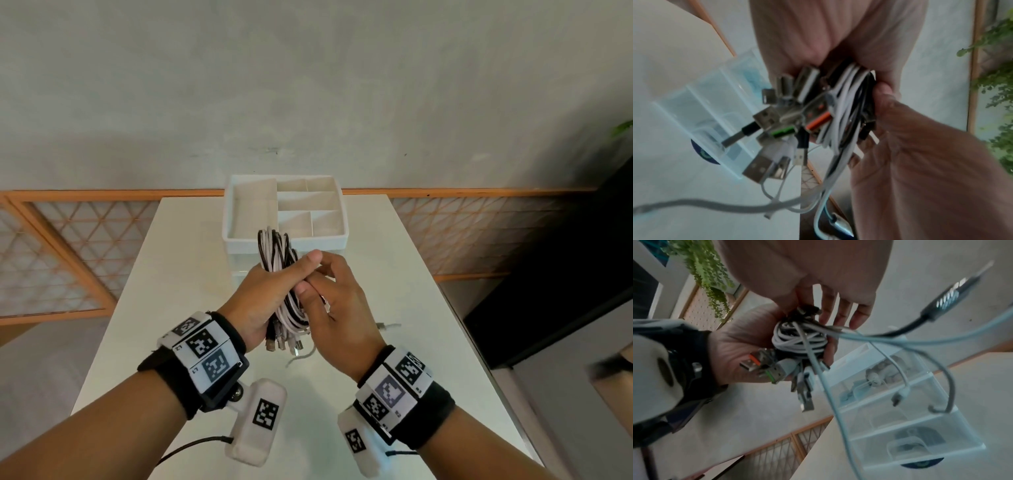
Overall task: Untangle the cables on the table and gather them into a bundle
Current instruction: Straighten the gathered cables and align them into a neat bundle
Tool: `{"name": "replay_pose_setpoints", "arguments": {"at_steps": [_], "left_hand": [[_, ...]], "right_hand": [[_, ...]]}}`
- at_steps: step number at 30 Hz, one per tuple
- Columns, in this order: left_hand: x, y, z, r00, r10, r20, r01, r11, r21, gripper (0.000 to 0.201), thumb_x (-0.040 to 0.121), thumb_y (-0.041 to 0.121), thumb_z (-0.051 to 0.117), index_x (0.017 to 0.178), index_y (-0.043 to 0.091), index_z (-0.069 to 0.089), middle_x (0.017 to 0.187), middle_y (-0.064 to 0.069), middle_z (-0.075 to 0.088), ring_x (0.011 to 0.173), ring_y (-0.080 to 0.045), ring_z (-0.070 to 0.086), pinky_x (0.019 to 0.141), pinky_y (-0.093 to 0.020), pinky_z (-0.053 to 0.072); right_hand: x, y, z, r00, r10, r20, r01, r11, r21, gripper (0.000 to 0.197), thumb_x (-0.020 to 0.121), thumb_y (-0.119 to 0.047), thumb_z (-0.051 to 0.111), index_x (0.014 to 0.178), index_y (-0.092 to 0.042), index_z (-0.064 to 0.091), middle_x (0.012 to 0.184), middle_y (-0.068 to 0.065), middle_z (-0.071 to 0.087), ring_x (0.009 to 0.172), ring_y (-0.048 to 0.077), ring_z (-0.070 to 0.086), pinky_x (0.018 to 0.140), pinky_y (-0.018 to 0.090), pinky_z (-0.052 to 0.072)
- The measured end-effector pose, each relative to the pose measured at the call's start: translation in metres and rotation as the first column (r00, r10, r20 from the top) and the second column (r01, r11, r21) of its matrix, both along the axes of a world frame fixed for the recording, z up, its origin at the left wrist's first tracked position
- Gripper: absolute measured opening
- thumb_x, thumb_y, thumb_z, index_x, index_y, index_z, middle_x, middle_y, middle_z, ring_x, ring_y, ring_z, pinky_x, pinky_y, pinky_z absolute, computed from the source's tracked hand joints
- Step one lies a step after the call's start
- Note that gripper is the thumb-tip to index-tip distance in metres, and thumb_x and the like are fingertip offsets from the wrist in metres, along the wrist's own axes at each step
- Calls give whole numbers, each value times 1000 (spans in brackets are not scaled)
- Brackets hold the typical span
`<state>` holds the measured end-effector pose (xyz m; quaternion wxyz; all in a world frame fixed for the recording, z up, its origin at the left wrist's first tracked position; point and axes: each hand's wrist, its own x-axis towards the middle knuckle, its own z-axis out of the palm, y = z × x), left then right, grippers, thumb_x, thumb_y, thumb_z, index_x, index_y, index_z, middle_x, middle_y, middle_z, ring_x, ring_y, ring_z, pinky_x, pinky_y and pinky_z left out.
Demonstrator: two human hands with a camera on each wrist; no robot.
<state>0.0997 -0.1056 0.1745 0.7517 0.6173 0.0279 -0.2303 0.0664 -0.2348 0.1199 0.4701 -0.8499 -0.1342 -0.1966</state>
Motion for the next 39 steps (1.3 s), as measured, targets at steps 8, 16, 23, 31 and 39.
{"name": "replay_pose_setpoints", "arguments": {"at_steps": [8, 16, 23, 31, 39], "left_hand": [[3, 2, 8, 999, -27, 19, 27, 1000, -6, 33, 84, 30, 76, 100, 1, 74, 92, -19, 76, 83, -35, 74, 76, -43, 59], [11, 11, 5, 965, 224, 134, -223, 975, -22, 5, 81, 5, 68, 78, 3, 71, 82, -22, 71, 81, -36, 70, 78, -50, 57], [12, 9, 10, 953, 274, 128, -263, 960, -98, 20, 88, 4, 62, 72, 9, 72, 79, -14, 74, 95, -36, 73, 85, -53, 57], [10, 19, 11, 961, 190, 199, -172, 979, -106, 32, 88, 0, 58, 67, 15, 76, 81, -17, 73, 92, -41, 70, 86, -55, 56], [1, 34, 20, 900, -295, 321, 301, 953, 32, 16, 79, 0, 57, 96, 0, 60, 83, -21, 66, 75, -36, 66, 71, -42, 55]], "right_hand": [[-2, 3, 15, 993, 75, -89, -71, 996, 48, 34, 103, -35, 45, 133, -23, 57, 134, -3, 45, 98, 14, 65, 87, 40, 55], [-7, -24, 11, 919, 59, -389, -66, 998, -4, 38, 88, -37, 72, 123, -26, 60, 80, -9, 72, 76, 2, 68, 76, 27, 56], [-11, -18, 17, 943, 149, -299, -150, 989, 20, 15, 98, -17, 54, 87, -7, 56, 76, 12, 61, 70, 26, 54, 68, 40, 47], [-17, -21, 20, 849, 278, -450, -341, 938, -64, 27, 105, -32, 47, 95, -11, 62, 87, -11, 64, 81, 9, 58, 77, 27, 48], [-5, -54, 11, 758, 98, -645, -388, 862, -325, 34, 92, -28, 67, 60, -16, 65, 50, -18, 59, 56, 2, 59, 63, 14, 40]]}}
